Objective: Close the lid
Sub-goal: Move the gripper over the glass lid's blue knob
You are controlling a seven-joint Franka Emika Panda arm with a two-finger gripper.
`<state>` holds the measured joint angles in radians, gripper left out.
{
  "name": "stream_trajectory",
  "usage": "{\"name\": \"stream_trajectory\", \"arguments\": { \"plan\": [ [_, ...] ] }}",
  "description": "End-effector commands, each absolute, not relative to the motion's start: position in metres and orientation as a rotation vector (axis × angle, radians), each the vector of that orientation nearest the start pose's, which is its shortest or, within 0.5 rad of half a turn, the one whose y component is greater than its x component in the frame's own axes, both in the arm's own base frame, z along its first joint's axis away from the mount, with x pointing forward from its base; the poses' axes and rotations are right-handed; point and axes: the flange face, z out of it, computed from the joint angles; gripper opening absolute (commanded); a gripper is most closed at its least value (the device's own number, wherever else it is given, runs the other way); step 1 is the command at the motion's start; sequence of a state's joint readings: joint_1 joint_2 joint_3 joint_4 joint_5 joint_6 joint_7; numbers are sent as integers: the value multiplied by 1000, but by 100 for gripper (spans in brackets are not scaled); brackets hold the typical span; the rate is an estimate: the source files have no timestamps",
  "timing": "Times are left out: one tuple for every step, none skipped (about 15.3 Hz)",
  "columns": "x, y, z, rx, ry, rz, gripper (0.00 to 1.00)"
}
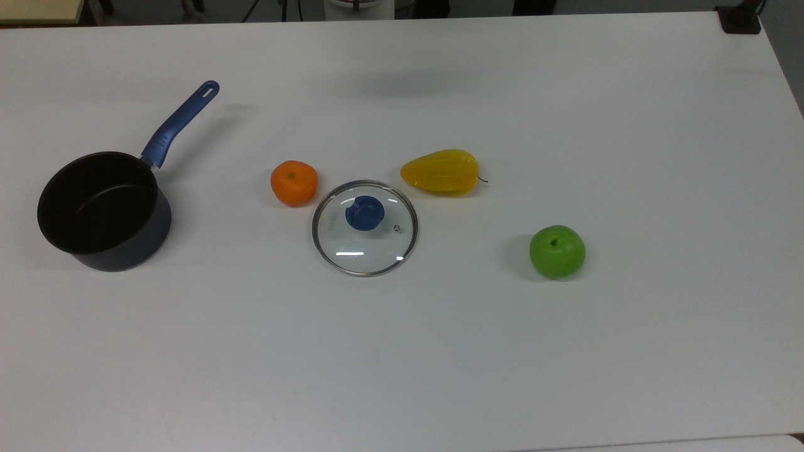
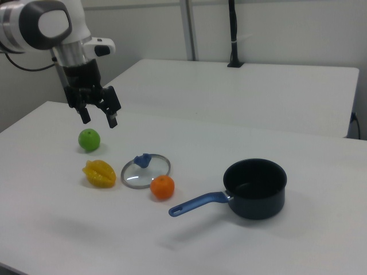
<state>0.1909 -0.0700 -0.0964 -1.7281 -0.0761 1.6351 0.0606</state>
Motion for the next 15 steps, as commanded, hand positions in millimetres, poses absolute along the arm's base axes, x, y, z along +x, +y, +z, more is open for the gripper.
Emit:
{"name": "stream_trajectory", "arguments": {
  "plan": [
    [547, 56, 562, -3146, -108, -94, 100],
    [552, 59, 550, -3136, -110, -134, 100],
    [558, 61, 536, -3133, -116, -168, 100],
    [564, 62, 522, -3131, -116, -197, 100],
    [571, 64, 507, -3130, -117, -229, 100],
    [577, 68, 493, -3127, -128, -256, 100],
    [581, 77, 477, -3125, -150, -270, 100],
    [585, 80, 461, -3124, -156, -285, 100],
    [591, 82, 442, -3120, -162, -326, 100],
    [597, 83, 430, -3116, -164, -360, 100],
    [603, 85, 417, -3113, -165, -384, 100],
    [608, 88, 406, -3109, -171, -411, 100],
    [614, 90, 396, -3103, -177, -444, 100],
    [618, 93, 387, -3096, -181, -477, 100],
    [622, 93, 379, -3091, -180, -506, 100]
  ]
}}
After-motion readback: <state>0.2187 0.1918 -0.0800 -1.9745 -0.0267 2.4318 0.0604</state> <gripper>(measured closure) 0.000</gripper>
